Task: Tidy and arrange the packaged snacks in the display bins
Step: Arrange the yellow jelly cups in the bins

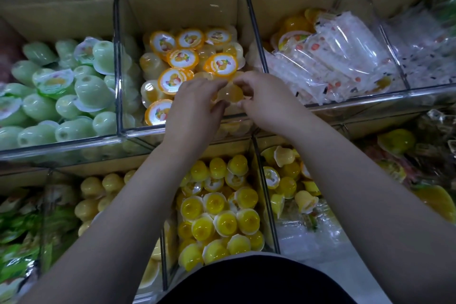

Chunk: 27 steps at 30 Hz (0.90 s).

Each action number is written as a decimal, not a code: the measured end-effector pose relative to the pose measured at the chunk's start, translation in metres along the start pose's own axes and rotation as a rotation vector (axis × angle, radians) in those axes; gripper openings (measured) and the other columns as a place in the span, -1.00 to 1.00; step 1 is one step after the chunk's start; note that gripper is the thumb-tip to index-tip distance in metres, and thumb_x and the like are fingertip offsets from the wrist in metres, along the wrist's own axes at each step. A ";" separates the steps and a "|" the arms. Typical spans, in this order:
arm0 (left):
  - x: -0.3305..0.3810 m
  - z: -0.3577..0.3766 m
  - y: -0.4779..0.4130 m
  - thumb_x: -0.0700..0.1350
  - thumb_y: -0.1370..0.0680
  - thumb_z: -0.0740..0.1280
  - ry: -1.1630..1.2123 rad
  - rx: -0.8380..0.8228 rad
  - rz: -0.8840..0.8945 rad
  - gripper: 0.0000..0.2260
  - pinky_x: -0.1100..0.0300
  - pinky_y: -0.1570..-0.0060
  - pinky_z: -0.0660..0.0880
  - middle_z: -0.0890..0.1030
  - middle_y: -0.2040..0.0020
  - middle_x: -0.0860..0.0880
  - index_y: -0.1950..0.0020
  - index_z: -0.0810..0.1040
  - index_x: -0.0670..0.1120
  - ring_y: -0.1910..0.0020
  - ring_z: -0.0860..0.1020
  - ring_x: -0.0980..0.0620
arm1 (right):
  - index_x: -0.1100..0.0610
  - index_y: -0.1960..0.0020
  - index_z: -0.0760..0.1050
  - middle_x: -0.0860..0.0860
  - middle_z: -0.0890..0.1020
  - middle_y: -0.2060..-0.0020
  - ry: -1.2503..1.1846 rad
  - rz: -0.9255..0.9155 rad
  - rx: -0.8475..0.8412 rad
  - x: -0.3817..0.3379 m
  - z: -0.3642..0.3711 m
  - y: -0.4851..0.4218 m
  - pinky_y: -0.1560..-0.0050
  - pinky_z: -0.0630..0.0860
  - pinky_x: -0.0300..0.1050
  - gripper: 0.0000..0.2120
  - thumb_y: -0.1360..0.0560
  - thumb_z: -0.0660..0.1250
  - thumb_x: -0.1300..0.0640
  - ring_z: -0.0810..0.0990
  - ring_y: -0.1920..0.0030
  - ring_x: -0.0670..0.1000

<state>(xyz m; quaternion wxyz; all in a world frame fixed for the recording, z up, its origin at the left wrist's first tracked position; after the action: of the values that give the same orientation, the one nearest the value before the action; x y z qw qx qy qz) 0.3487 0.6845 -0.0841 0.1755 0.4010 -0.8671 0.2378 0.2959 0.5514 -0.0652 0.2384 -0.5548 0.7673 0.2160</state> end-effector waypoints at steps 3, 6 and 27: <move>-0.002 0.002 0.000 -0.17 -0.58 0.32 0.039 0.021 0.002 -0.73 0.31 -0.15 0.25 0.55 -0.23 -0.06 -0.27 0.57 -0.11 -0.26 0.44 -0.04 | 0.07 -0.41 0.41 0.02 0.54 -0.30 -0.072 -0.013 0.012 0.001 -0.001 0.002 -0.31 0.44 -0.08 -0.57 -0.55 0.33 0.19 0.48 -0.32 0.00; 0.001 0.000 0.003 -0.18 -0.62 0.24 0.133 0.043 -0.006 -0.75 0.32 -0.17 0.28 0.55 -0.25 -0.04 -0.26 0.58 -0.12 -0.29 0.44 0.01 | 0.08 -0.38 0.45 -0.01 0.56 -0.28 -0.255 -0.022 0.076 0.003 0.000 0.008 -0.30 0.44 -0.12 -0.65 -0.60 0.26 0.15 0.49 -0.29 -0.06; 0.077 0.034 0.061 0.00 -0.60 0.11 1.126 -0.022 -0.223 -0.64 0.21 -0.40 0.29 0.48 -0.38 0.13 -0.40 0.39 0.06 -0.38 0.39 0.24 | 0.03 -0.19 0.49 0.02 0.61 -0.20 -1.131 0.044 0.296 0.050 -0.001 0.092 -0.28 0.47 -0.19 -0.61 -0.52 0.07 -0.11 0.57 -0.23 -0.11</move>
<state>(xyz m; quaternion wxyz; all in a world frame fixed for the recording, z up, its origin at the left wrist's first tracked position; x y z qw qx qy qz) 0.2500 0.6534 -0.0906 0.6384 0.2999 -0.5947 0.3859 0.1946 0.5401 -0.0891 0.6815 -0.2980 0.5540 0.3740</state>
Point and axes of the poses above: each hand's wrist, its own y-axis away from the middle knuckle, its own z-axis out of the palm, x = y × z, the point moved 1 cm from there along -y, towards the middle knuckle
